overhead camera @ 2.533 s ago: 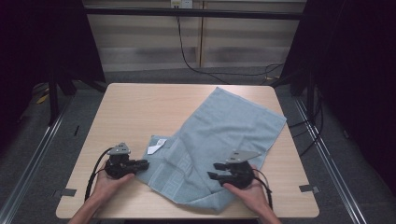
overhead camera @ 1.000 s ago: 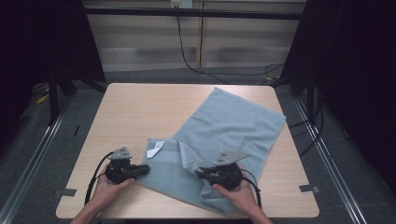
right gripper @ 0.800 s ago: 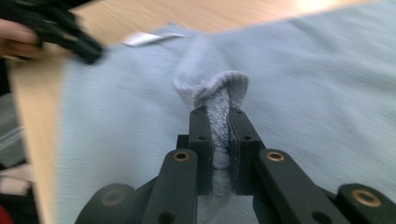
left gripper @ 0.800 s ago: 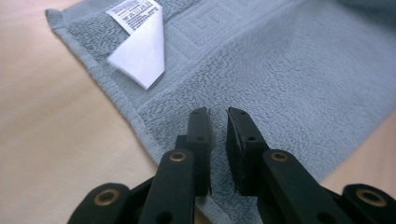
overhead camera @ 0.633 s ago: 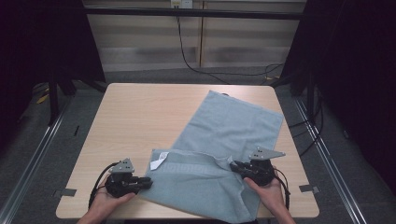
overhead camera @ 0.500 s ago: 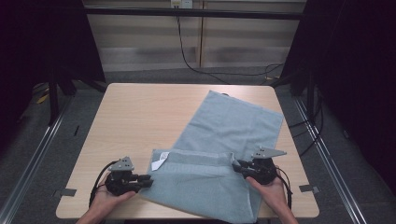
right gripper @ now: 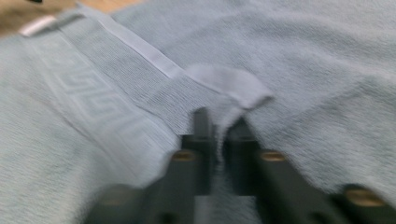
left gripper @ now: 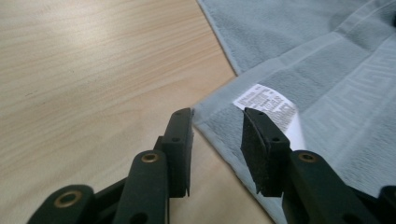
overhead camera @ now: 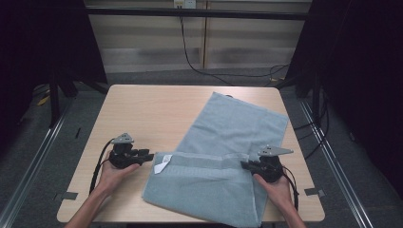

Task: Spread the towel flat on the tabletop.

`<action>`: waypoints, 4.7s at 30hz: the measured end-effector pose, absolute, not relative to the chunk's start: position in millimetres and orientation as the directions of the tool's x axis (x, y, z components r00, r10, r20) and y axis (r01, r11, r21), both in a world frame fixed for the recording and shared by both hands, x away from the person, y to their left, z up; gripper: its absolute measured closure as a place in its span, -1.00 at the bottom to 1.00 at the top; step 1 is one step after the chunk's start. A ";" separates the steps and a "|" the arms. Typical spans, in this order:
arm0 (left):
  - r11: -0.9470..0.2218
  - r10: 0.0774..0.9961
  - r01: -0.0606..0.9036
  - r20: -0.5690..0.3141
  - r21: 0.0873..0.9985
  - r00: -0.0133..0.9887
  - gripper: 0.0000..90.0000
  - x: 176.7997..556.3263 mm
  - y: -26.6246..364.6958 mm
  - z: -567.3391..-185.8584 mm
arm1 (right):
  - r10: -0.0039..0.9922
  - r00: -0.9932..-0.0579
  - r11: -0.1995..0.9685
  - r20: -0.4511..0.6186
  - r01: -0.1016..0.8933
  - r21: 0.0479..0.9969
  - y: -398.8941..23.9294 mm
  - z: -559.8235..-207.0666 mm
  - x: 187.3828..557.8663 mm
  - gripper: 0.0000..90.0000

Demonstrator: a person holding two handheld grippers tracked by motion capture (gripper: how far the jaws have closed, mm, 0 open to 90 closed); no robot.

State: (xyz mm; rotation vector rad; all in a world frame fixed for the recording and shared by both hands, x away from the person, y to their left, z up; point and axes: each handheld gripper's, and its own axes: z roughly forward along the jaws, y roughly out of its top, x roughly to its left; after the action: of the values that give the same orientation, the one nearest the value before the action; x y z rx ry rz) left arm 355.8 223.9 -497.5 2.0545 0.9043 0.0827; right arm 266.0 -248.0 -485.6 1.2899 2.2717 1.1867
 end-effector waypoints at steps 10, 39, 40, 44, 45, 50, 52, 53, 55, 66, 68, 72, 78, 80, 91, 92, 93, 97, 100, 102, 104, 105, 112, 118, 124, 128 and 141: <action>-0.412 0.594 0.542 -0.235 0.732 0.769 -0.07 354.7 202.1 -506.0 | 0.816 -0.556 0.279 0.158 0.619 0.734 -248.2 -498.0 265.4 0.96; -0.379 0.616 0.560 -0.251 0.736 0.747 0.88 346.3 217.6 -508.3 | 0.850 -0.521 0.308 0.078 0.610 0.730 -206.8 -506.4 364.5 0.97; -0.370 0.614 0.550 -0.247 0.749 0.750 0.89 344.7 218.8 -505.7 | 0.850 -0.520 0.305 0.082 0.612 0.730 -207.0 -505.8 363.7 0.97; -0.309 0.587 0.511 -0.262 0.802 0.766 0.89 334.8 226.1 -486.8 | 0.819 -0.560 0.275 0.124 0.572 0.773 -217.7 -488.7 337.2 0.97; -0.297 0.577 0.498 -0.262 0.815 0.773 0.89 331.8 227.6 -481.4 | 0.814 -0.566 0.263 0.132 0.561 0.785 -221.1 -483.1 330.5 0.97; -0.245 0.526 0.438 -0.262 0.865 0.810 0.90 308.9 226.7 -454.4 | 0.779 -0.606 0.183 0.162 0.466 0.866 -243.2 -437.5 279.8 0.97; -0.243 0.510 0.417 -0.250 0.876 0.823 0.90 299.5 226.9 -446.6 | 0.772 -0.622 0.185 0.129 0.415 0.891 -246.8 -425.1 260.3 0.97; -0.252 0.504 0.404 -0.238 0.879 0.830 0.90 294.2 227.5 -442.7 | 0.764 -0.633 0.173 0.124 0.387 0.906 -248.7 -420.0 249.0 0.97; -0.253 0.494 0.393 -0.230 0.884 0.838 0.90 282.8 230.3 -438.4 | 0.753 -0.648 0.167 0.117 0.360 0.918 -251.9 -413.8 228.3 0.97; -0.336 0.432 0.423 -0.262 0.842 0.863 0.89 209.2 248.9 -462.8 | 0.656 -0.733 0.206 0.182 0.405 0.891 -247.5 -447.8 137.2 0.90; -0.343 0.405 0.418 -0.269 0.841 0.874 0.88 198.2 249.9 -464.4 | 0.623 -0.760 0.251 0.187 0.421 0.872 -244.1 -455.5 126.7 0.80; -0.362 0.380 0.402 -0.260 0.841 0.888 0.80 185.9 253.0 -464.3 | 0.572 -0.796 0.283 0.199 0.419 0.863 -247.1 -451.8 111.9 0.57; -0.317 0.403 0.372 -0.231 0.872 0.885 0.67 205.7 264.9 -447.3 | 0.612 -0.766 0.237 0.198 0.416 0.878 -258.9 -439.5 116.7 0.47; -0.298 0.419 0.376 -0.233 0.877 0.877 0.65 221.2 267.3 -442.6 | 0.630 -0.750 0.208 0.202 0.413 0.887 -263.1 -436.5 123.0 0.49; -0.406 0.486 0.462 -0.242 0.788 0.840 0.50 321.7 194.4 -485.0 | 0.720 -0.665 0.233 0.201 0.504 0.832 -256.8 -463.4 219.9 0.64; -0.430 0.480 0.462 -0.237 0.776 0.845 0.50 325.3 187.0 -490.1 | 0.724 -0.656 0.235 0.211 0.523 0.819 -256.0 -468.1 230.2 0.62; -0.450 0.491 0.461 -0.220 0.765 0.843 0.49 327.1 179.9 -494.7 | 0.727 -0.652 0.240 0.214 0.534 0.811 -255.5 -471.5 237.2 0.60; -0.499 0.483 0.439 -0.181 0.747 0.857 0.54 329.5 165.4 -506.1 | 0.748 -0.633 0.268 0.199 0.563 0.782 -252.9 -483.9 253.4 0.54; -0.538 0.472 0.400 -0.128 0.742 0.872 0.64 323.6 165.6 -504.4 | 0.756 -0.629 0.301 0.182 0.580 0.757 -250.6 -490.0 254.7 0.47; -0.542 0.474 0.400 -0.124 0.739 0.872 0.74 317.8 170.1 -504.0 | 0.765 -0.621 0.312 0.170 0.589 0.746 -250.5 -494.4 254.5 0.44; -0.548 0.468 0.399 -0.126 0.735 0.875 0.87 310.7 176.2 -503.3 | 0.775 -0.612 0.323 0.154 0.594 0.737 -249.8 -496.8 254.3 0.35; -0.549 0.467 0.405 -0.134 0.732 0.874 0.88 306.7 179.8 -502.8 | 0.778 -0.609 0.319 0.155 0.595 0.738 -249.6 -497.0 254.7 0.34; -0.538 0.455 0.454 -0.209 0.711 0.866 0.90 259.9 215.5 -500.8 | 0.773 -0.616 0.328 0.151 0.591 0.737 -240.4 -497.9 258.5 0.23; -0.503 0.410 0.422 -0.222 0.754 0.885 0.86 246.9 219.5 -492.8 | 0.769 -0.624 0.334 0.136 0.575 0.747 -227.4 -494.8 269.0 0.22; -0.442 0.473 0.436 -0.210 0.784 0.856 0.90 297.7 205.4 -481.2 | 0.735 -0.665 0.355 0.132 0.544 0.760 -218.4 -489.3 281.9 0.32; -0.385 0.511 0.470 -0.241 0.794 0.825 0.92 335.2 194.3 -483.8 | 0.755 -0.646 0.349 0.113 0.542 0.764 -223.0 -484.6 286.3 0.31; -0.544 0.563 0.416 -0.051 0.729 0.825 0.56 358.8 161.0 -503.2 | 0.801 -0.592 0.358 0.090 0.594 0.721 -236.4 -498.9 285.3 0.02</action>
State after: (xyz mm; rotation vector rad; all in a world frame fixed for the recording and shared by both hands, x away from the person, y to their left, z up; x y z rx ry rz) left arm 358.8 161.0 -503.2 2.2227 0.7128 0.2423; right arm 285.3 -236.4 -498.9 1.2408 2.3456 1.0677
